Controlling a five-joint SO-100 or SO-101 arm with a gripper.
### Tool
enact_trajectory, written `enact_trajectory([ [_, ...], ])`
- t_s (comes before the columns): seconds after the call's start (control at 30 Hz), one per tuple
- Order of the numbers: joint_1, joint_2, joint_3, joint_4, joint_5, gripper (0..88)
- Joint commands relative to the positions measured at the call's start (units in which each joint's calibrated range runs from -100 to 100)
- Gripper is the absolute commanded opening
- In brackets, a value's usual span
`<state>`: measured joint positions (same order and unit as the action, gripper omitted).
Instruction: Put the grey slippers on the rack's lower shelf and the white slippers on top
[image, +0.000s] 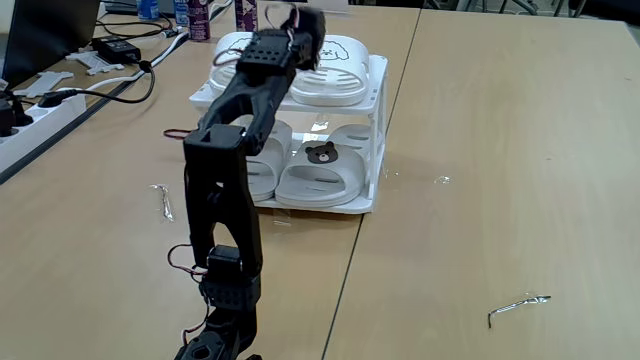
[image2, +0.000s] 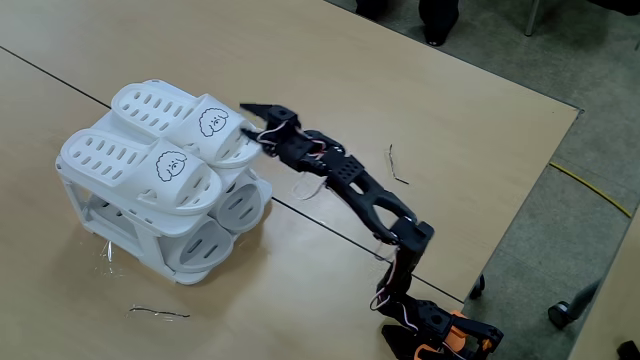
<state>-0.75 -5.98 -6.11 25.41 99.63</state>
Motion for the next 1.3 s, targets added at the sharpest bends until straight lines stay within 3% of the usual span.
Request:
enact_trajectory([
  [0.0,2.39,-12.32,-1.33,-0.64,0.37,7.9],
  [0.07,4.12,-15.18,-1.69,-1.42,0.37,0.6],
  [0.13,5.68,-16.44,-1.15,-8.84,0.37,0.6],
  [0.3,8.48,-18.04,6.79,-39.73,0.37,0.7],
  [0.33,8.89,-20.40,12.29,-48.79,0.37,0.7],
  [0.43,9.05,-29.65,29.07,-62.08,0.37,0.7],
  [0.63,4.45,-52.62,64.88,-70.71,0.37,0.7],
  [0.9,-1.72,-79.63,90.05,-75.45,0.37,0.7],
  [1.07,-1.72,-93.18,103.40,-88.82,0.37,0.7],
  [1.27,-4.10,-92.93,105.93,-112.98,0.37,0.7],
])
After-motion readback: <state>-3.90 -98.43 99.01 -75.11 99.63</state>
